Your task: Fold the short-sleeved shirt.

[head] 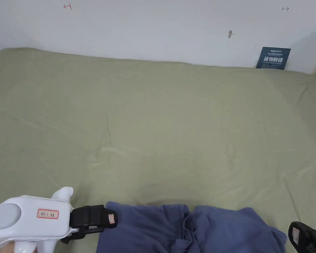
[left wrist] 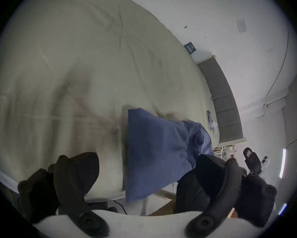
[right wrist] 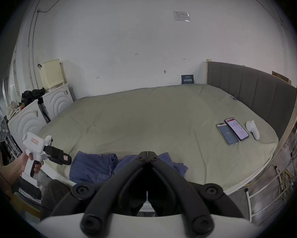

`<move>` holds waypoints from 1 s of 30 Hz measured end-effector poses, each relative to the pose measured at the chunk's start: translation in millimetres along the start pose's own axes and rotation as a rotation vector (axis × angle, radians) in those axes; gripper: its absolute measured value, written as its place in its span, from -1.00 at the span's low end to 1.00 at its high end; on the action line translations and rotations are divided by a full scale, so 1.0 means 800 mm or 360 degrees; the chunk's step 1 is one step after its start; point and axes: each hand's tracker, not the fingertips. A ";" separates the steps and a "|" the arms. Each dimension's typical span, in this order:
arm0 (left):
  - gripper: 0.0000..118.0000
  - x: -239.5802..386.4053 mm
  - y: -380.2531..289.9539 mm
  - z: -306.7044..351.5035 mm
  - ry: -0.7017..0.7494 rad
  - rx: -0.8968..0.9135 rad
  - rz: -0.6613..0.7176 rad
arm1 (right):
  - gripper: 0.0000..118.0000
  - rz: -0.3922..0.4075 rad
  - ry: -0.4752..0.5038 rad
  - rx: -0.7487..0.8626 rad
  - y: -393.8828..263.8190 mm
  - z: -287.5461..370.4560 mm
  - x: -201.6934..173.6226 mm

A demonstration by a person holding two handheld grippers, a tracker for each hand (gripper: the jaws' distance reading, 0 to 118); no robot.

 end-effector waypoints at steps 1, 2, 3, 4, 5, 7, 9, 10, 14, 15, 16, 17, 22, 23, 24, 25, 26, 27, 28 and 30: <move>0.96 -0.003 0.005 -0.004 -0.0031 -0.0025 0.0031 | -1.00 -0.0001 -0.0004 -0.0005 -0.001 0.000 0.000; 0.96 -0.006 0.007 -0.012 -0.0099 -0.0074 0.0077 | -1.00 -0.0002 -0.0004 -0.0008 -0.002 -0.001 0.000; 0.96 -0.007 0.008 -0.019 -0.0175 -0.0087 0.0108 | -1.00 -0.0004 -0.0008 -0.0015 -0.003 -0.001 0.001; 0.96 -0.005 0.008 -0.022 -0.0226 -0.0067 0.0130 | -1.00 -0.0005 -0.0012 -0.0022 -0.004 -0.002 0.001; 0.95 -0.008 0.013 -0.024 -0.0294 -0.0061 0.0139 | -1.00 -0.0004 -0.0016 -0.0028 -0.005 -0.001 0.001; 0.93 -0.006 0.014 -0.041 -0.0422 -0.0130 0.0220 | -1.00 -0.0012 -0.0020 -0.0038 -0.008 -0.002 0.002; 0.90 -0.005 0.015 -0.053 -0.0410 -0.0167 0.0217 | -1.00 -0.0013 -0.0023 -0.0048 -0.009 -0.002 0.003; 0.76 0.001 0.014 -0.055 -0.0408 -0.0175 0.0190 | -1.00 -0.0011 -0.0026 -0.0048 -0.009 -0.002 0.002; -0.78 0.009 0.016 -0.048 -0.0258 -0.0164 0.0140 | -1.00 -0.0016 -0.0022 -0.0040 -0.007 0.000 0.003; -0.78 0.009 0.019 -0.047 -0.0216 -0.0187 0.0136 | -1.00 -0.0011 -0.0021 -0.0036 -0.005 -0.001 0.002; -0.78 0.011 0.019 -0.044 -0.0214 -0.0167 0.0138 | -1.00 -0.0004 -0.0025 -0.0031 -0.003 -0.001 0.002; -0.78 0.006 0.023 -0.037 -0.0228 -0.0165 0.0143 | -1.00 -0.0001 -0.0020 -0.0025 0.000 -0.001 0.001; -0.78 -0.006 0.041 0.003 -0.0173 0.0001 0.0204 | -1.00 0.0045 -0.0016 0.0025 0.011 -0.001 -0.001; -0.78 -0.008 0.043 0.015 -0.0132 0.0044 0.0204 | -1.00 0.0054 -0.0015 0.0030 0.012 -0.002 -0.002; -0.78 -0.015 0.045 0.029 -0.0137 0.0047 0.0214 | -1.00 0.0061 -0.0010 0.0029 0.014 -0.004 -0.002; -0.78 -0.022 0.045 0.044 -0.0133 0.0065 0.0221 | -1.00 0.0064 -0.0005 0.0028 0.015 -0.006 -0.002; -0.78 -0.027 0.046 0.060 -0.0105 0.0096 0.0225 | -1.00 0.0066 -0.0003 0.0030 0.015 -0.008 -0.003; -0.78 -0.033 0.046 0.082 -0.0052 0.0136 0.0215 | -1.00 0.0064 0.0007 0.0030 0.016 -0.010 -0.003; -0.78 -0.038 0.046 0.102 -0.0013 0.0172 0.0219 | -1.00 0.0063 0.0015 0.0030 0.017 -0.012 -0.003; -0.78 -0.052 0.045 0.138 0.0059 0.0246 0.0241 | -1.00 0.0064 0.0029 0.0033 0.017 -0.016 -0.006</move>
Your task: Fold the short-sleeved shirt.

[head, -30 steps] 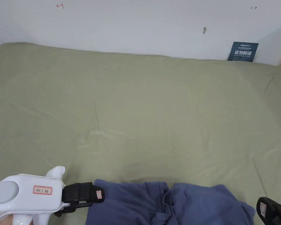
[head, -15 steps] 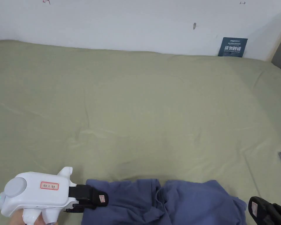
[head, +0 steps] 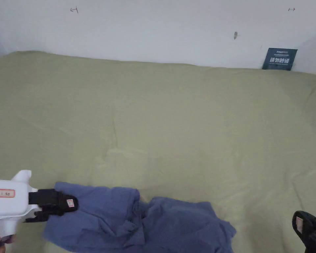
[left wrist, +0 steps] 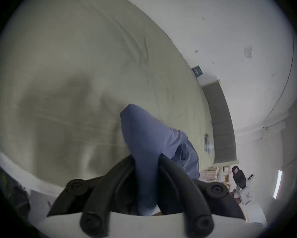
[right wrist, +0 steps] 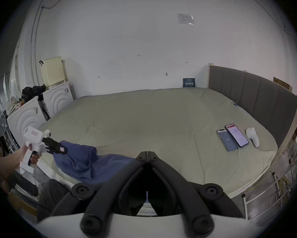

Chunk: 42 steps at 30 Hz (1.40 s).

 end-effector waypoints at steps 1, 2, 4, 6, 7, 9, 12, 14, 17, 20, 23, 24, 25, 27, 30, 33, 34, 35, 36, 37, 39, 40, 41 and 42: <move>-0.78 -0.006 0.004 0.019 0.0035 0.0034 -0.0011 | -1.00 0.0003 0.0009 0.0000 0.000 -0.002 -0.002; -0.78 -0.008 0.006 0.031 0.0079 0.0055 -0.0018 | -1.00 0.0006 0.0016 0.0002 0.001 -0.003 -0.003; -0.78 -0.005 0.009 0.052 0.0167 0.0057 -0.0052 | -1.00 0.0012 0.0035 0.0006 0.001 -0.005 -0.007; -0.78 0.012 0.010 0.060 0.0214 0.0030 -0.0135 | -1.00 0.0020 0.0047 0.0011 0.002 -0.006 -0.010; -0.78 0.024 0.007 0.057 0.0233 0.0019 -0.0177 | -1.00 0.0025 0.0049 0.0013 0.002 -0.007 -0.011; -0.78 0.059 0.004 0.049 0.0287 -0.0033 -0.0284 | -1.00 0.0029 0.0053 0.0022 0.004 -0.005 -0.014; -0.78 0.113 -0.008 0.026 0.0256 -0.0071 -0.0398 | -1.00 0.0025 0.0051 0.0047 0.007 0.000 -0.014; -0.78 0.148 -0.015 0.006 0.0240 -0.0095 -0.0467 | -1.00 0.0034 0.0035 0.0066 0.011 0.002 -0.013; -0.78 0.197 -0.034 -0.034 0.0259 -0.0150 -0.0577 | -1.00 0.0037 0.0019 0.0091 0.014 0.006 -0.007; -0.78 0.230 -0.057 -0.086 0.0261 -0.0251 -0.0597 | -1.00 0.0030 0.0011 0.0099 0.014 0.010 -0.002; -0.78 0.250 -0.080 -0.147 0.0322 -0.0361 -0.0705 | -1.00 0.0028 -0.0003 0.0099 0.012 0.012 0.004; -0.78 0.257 -0.088 -0.169 0.0346 -0.0395 -0.0741 | -1.00 0.0021 -0.0011 0.0097 0.011 0.012 0.006; -0.78 0.261 -0.095 -0.191 0.0353 -0.0417 -0.0753 | -1.00 0.0013 -0.0014 0.0096 0.010 0.013 0.008; -0.57 0.265 -0.107 -0.227 0.0334 -0.0417 -0.0745 | -1.00 -0.0007 -0.0031 0.0087 0.007 0.013 0.013; 0.95 0.262 -0.116 -0.251 0.0267 -0.0376 -0.0773 | -1.00 -0.0022 -0.0052 0.0076 0.006 0.016 0.018; 0.91 0.253 -0.103 -0.222 0.0081 -0.0344 -0.0637 | -1.00 -0.0015 -0.0071 0.0080 0.006 0.018 0.021; 0.88 0.250 -0.097 -0.206 0.0038 -0.0303 -0.0589 | -1.00 -0.0012 -0.0079 0.0082 0.006 0.017 0.022; 0.83 0.247 -0.092 -0.189 -0.0018 -0.0275 -0.0568 | -1.00 -0.0012 -0.0081 0.0082 0.006 0.016 0.023; 0.65 0.239 -0.086 -0.172 -0.0091 -0.0235 -0.0572 | -1.00 -0.0018 -0.0080 0.0080 0.006 0.014 0.023; 0.00 0.230 -0.081 -0.156 -0.0125 -0.0195 -0.0558 | -1.00 -0.0028 -0.0078 0.0077 0.005 0.013 0.023; -1.00 0.219 -0.075 -0.139 -0.0173 -0.0178 -0.0525 | -1.00 -0.0036 -0.0072 0.0074 0.003 0.011 0.020; -1.00 0.206 -0.074 -0.135 -0.0132 -0.0153 -0.0466 | -1.00 -0.0041 -0.0067 0.0072 0.002 0.009 0.018; -1.00 0.198 -0.073 -0.137 -0.0162 -0.0189 -0.0464 | -1.00 -0.0046 -0.0060 0.0071 0.001 0.008 0.016; -1.00 0.190 -0.074 -0.144 -0.0194 -0.0262 -0.0432 | -1.00 -0.0052 -0.0055 0.0067 0.000 0.008 0.014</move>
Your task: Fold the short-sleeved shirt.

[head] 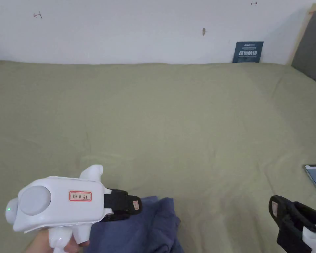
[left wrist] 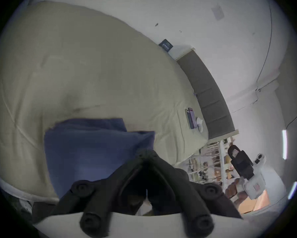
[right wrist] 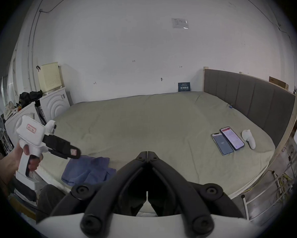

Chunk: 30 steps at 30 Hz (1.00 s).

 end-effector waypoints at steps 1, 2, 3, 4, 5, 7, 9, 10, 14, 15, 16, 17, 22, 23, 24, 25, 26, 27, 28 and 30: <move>-1.00 0.004 -0.005 -0.012 -0.0033 -0.0017 0.0037 | -1.00 -0.0004 0.0005 -0.0006 -0.002 -0.001 -0.002; -1.00 0.002 -0.010 -0.021 -0.0052 -0.0047 0.0053 | -1.00 -0.0005 0.0007 -0.0011 -0.003 -0.002 -0.004; -1.00 -0.001 -0.017 -0.035 -0.0101 -0.0105 0.0043 | -1.00 -0.0006 0.0010 -0.0020 -0.005 -0.001 -0.005; -1.00 -0.001 -0.026 -0.053 -0.0149 -0.0160 0.0064 | -1.00 -0.0007 0.0013 -0.0029 -0.007 -0.001 -0.007; -1.00 -0.001 -0.033 -0.070 -0.0190 -0.0211 0.0087 | -1.00 -0.0007 0.0013 -0.0039 -0.008 -0.001 -0.007; -1.00 -0.011 -0.050 -0.103 -0.0230 -0.0273 0.0076 | -1.00 -0.0001 0.0010 -0.0060 -0.012 0.000 -0.009; -1.00 -0.020 -0.064 -0.137 -0.0120 -0.0317 0.0031 | -1.00 0.0007 0.0000 -0.0090 -0.016 0.000 -0.008; -1.00 -0.027 -0.069 -0.148 -0.0078 -0.0332 0.0005 | -1.00 0.0006 -0.0001 -0.0102 -0.019 0.000 -0.007; -1.00 -0.026 -0.062 -0.141 -0.0152 -0.0314 0.0074 | -1.00 0.0028 0.0009 -0.0169 -0.024 -0.008 -0.010; -1.00 -0.018 -0.060 -0.131 -0.0150 -0.0300 0.0052 | -1.00 0.0042 0.0025 -0.0188 -0.024 -0.013 -0.014; -1.00 -0.009 -0.056 -0.118 -0.0132 -0.0256 -0.0020 | -1.00 0.0051 0.0060 -0.0215 -0.023 -0.021 -0.019; -1.00 -0.003 -0.048 -0.097 -0.0137 -0.0228 -0.0069 | -1.00 0.0058 0.0112 -0.0233 -0.022 -0.028 -0.025; -1.00 0.001 -0.034 0.005 -0.0076 0.0000 -0.0140 | -1.00 0.0009 0.0570 -0.0451 -0.019 -0.103 -0.065; -1.00 -0.004 -0.035 0.019 -0.0045 0.0033 -0.0137 | -1.00 -0.0008 0.0628 -0.0508 -0.021 -0.119 -0.074; -1.00 -0.016 -0.033 0.036 -0.0007 0.0059 -0.0123 | -1.00 -0.0079 0.0756 -0.0571 -0.026 -0.141 -0.082; -1.00 -0.025 -0.031 0.047 0.0011 0.0069 -0.0106 | -1.00 -0.0169 0.0859 -0.0625 -0.032 -0.158 -0.084; -1.00 -0.035 -0.031 0.058 0.0014 0.0075 -0.0102 | -1.00 -0.0269 0.0957 -0.0693 -0.040 -0.180 -0.088; -1.00 -0.045 -0.030 0.066 0.0036 0.0094 -0.0088 | -1.00 -0.0380 0.1047 -0.0751 -0.050 -0.199 -0.089; -1.00 -0.058 -0.025 0.071 0.0081 0.0097 -0.0057 | -1.00 -0.0465 0.1098 -0.0808 -0.061 -0.220 -0.089; -1.00 -0.080 -0.017 0.078 0.0124 0.0111 -0.0013 | -1.00 -0.0611 0.1233 -0.0920 -0.082 -0.255 -0.088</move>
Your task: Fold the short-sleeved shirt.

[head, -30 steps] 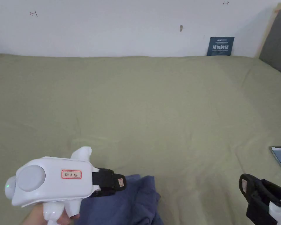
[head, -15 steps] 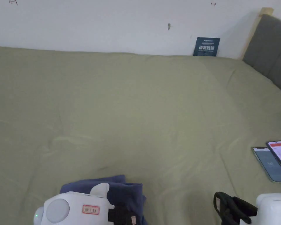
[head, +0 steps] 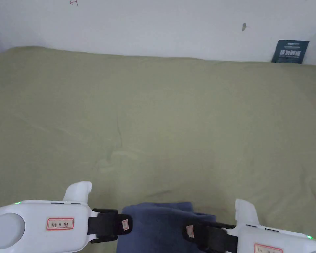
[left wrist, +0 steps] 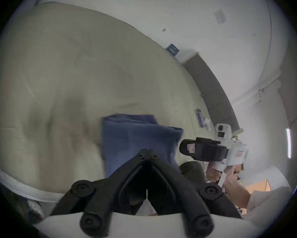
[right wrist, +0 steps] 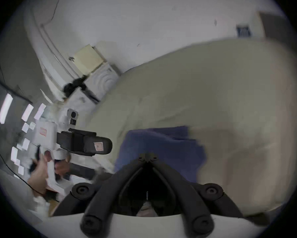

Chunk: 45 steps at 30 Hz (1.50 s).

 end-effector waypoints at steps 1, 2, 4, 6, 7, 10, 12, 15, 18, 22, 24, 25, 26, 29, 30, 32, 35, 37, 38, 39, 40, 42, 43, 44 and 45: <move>-1.00 -0.011 0.003 0.000 0.0016 -0.0002 0.0030 | -1.00 -0.0054 0.0069 -0.0031 0.002 -0.012 0.017; -1.00 -0.022 0.008 -0.001 0.0028 0.0004 0.0045 | -1.00 -0.0097 0.0082 -0.0057 0.004 -0.021 0.032; -1.00 -0.040 0.016 -0.007 0.0064 -0.0020 0.0070 | -1.00 -0.0224 0.0099 -0.0106 0.008 -0.038 0.070; -1.00 -0.056 0.018 -0.014 0.0053 -0.0046 0.0122 | -1.00 -0.0391 0.0194 -0.0150 0.009 -0.049 0.114; -1.00 -0.066 0.021 -0.018 0.0043 -0.0056 0.0137 | -1.00 -0.0488 0.0311 -0.0157 0.007 -0.051 0.133; -0.99 -0.076 0.021 -0.032 -0.0011 -0.0097 0.0158 | -1.00 -0.0476 0.0422 -0.0164 0.008 -0.048 0.141; -0.41 -0.077 0.019 -0.041 -0.0061 -0.0085 0.0097 | -1.00 -0.0428 0.0391 -0.0195 0.009 -0.048 0.135; 0.86 -0.083 0.023 -0.066 -0.0307 -0.0151 0.0257 | -1.00 -0.0448 0.0410 -0.0195 0.008 -0.048 0.140; 0.84 -0.080 0.024 -0.105 -0.0390 -0.0299 0.0311 | -1.00 -0.0455 0.0417 -0.0187 0.006 -0.050 0.136; -0.37 -0.073 0.029 -0.125 -0.0282 -0.0320 0.0268 | -1.00 -0.0441 0.0388 -0.0186 0.008 -0.048 0.129; -0.49 -0.084 0.025 -0.125 -0.0289 -0.0333 0.0301 | -1.00 -0.0378 0.0296 -0.0175 0.013 -0.041 0.116; -0.49 -0.085 0.028 -0.120 -0.0332 -0.0343 0.0331 | -1.00 -0.0319 0.0246 -0.0165 0.015 -0.036 0.107; -0.49 -0.081 0.032 -0.114 -0.0316 -0.0341 0.0305 | -1.00 -0.0294 0.0234 -0.0140 0.017 -0.031 0.099; -0.49 -0.093 0.050 -0.074 -0.0317 -0.0294 0.0295 | -1.00 -0.0239 0.0204 -0.0066 0.024 -0.008 0.076; -0.49 -0.104 0.061 -0.051 -0.0284 -0.0270 0.0288 | -1.00 -0.0207 0.0188 -0.0050 0.028 0.001 0.067; -0.49 -0.129 0.083 -0.001 -0.0163 -0.0227 0.0227 | -1.00 -0.0123 0.0146 -0.0022 0.036 0.018 0.056; -0.49 -0.188 0.123 0.087 0.0021 -0.0192 0.0203 | -1.00 -0.0022 0.0065 -0.0003 0.044 0.038 0.040; -0.49 -0.236 0.152 0.141 0.0126 -0.0181 0.0237 | -1.00 0.0014 0.0016 -0.0005 0.046 0.047 0.028; -0.49 -0.255 0.164 0.158 0.0189 -0.0181 0.0231 | -1.00 0.0020 0.0004 -0.0006 0.046 0.050 0.026; -0.49 -0.270 0.175 0.176 0.0261 -0.0173 0.0261 | -1.00 0.0026 -0.0034 0.0003 0.046 0.053 0.025; -0.49 -0.291 0.187 0.193 0.0332 -0.0143 0.0276 | -1.00 0.0025 -0.0080 0.0008 0.046 0.056 0.026; -0.49 -0.323 0.205 0.213 0.0385 -0.0119 0.0306 | -1.00 0.0013 -0.0137 0.0017 0.043 0.062 0.025; -0.49 -0.335 0.213 0.218 0.0372 -0.0136 0.0292 | -1.00 0.0018 -0.0175 0.0019 0.042 0.066 0.024; -0.49 -0.344 0.220 0.221 0.0391 -0.0142 0.0297 | -1.00 0.0027 -0.0205 0.0033 0.040 0.070 0.023; -0.49 -0.354 0.225 0.224 0.0410 -0.0141 0.0316 | -1.00 0.0023 -0.0198 0.0034 0.037 0.074 0.022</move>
